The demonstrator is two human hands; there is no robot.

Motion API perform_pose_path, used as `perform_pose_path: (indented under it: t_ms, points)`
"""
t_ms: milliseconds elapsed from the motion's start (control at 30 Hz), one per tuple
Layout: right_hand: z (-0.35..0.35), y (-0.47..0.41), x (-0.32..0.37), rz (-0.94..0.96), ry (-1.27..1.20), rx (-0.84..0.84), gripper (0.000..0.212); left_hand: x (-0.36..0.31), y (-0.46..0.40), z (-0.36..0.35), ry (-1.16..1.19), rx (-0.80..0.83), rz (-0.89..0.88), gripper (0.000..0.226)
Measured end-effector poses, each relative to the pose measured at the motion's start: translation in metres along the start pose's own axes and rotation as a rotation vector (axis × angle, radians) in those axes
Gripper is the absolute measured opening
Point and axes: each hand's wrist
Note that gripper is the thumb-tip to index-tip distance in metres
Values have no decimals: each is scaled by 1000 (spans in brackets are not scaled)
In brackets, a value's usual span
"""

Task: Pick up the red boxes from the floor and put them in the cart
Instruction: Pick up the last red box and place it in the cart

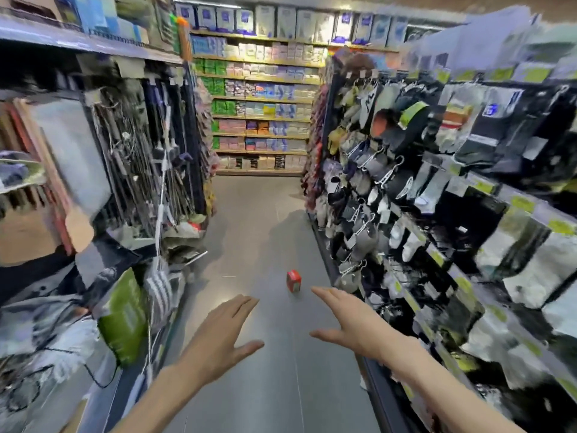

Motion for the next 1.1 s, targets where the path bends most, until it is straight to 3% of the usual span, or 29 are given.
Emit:
perform_pose_path:
  t_ms: [333,767,1100]
  points:
    - [-17,-277,-103,-23,-49,-23,98,194,-224,-32,-41,34,-32,80]
    - [-19,-620,-187,-7,-13,-19,88,439,-453,-38,-22,6,8,80]
    - [-38,-799,-264,-316,-21,-109,88,629,-685,-83,65,163,-253,82]
Point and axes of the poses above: each hand's wrist, its own y-axis away from the middle knuckle, its own z-axis out of the back of the hand, x = y × z, and after that the axes turned 10 degrees about -z, right-handed
